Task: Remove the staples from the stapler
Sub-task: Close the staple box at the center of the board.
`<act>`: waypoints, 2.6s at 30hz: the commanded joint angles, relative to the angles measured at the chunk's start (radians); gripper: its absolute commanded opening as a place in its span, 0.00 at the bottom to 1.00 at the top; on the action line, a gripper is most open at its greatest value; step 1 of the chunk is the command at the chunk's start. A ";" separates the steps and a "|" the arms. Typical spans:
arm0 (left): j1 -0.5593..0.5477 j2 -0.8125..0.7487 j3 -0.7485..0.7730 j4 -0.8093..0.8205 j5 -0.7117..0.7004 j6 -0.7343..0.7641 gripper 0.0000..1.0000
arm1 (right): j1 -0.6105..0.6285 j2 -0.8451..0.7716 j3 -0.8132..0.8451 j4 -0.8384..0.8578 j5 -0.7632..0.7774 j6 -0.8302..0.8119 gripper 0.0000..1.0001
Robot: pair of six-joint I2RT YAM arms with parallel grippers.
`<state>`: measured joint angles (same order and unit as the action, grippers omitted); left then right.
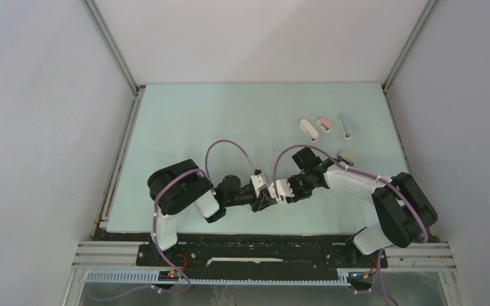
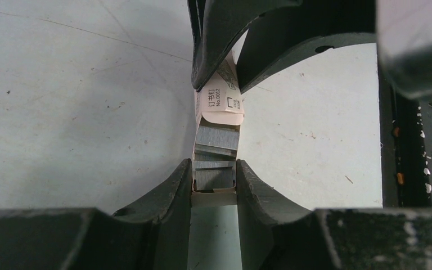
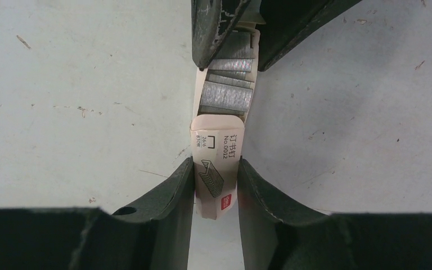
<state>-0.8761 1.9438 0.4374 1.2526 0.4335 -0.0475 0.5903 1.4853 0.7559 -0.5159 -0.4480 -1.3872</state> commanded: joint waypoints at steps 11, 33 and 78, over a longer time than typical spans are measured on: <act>-0.009 0.006 -0.017 0.136 -0.105 -0.049 0.29 | 0.036 0.027 0.026 -0.030 -0.043 0.053 0.39; -0.055 -0.051 -0.065 0.138 -0.196 -0.054 0.68 | 0.010 -0.038 0.067 0.013 -0.042 0.237 0.74; -0.029 -1.309 -0.328 -0.867 -0.805 -0.745 1.00 | -0.345 -0.349 0.132 -0.216 -0.256 0.685 0.65</act>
<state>-0.9104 0.6441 0.1387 0.3782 -0.3626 -0.6952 0.2497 1.1240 0.8600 -0.7643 -0.7338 -0.7647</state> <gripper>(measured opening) 0.996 0.652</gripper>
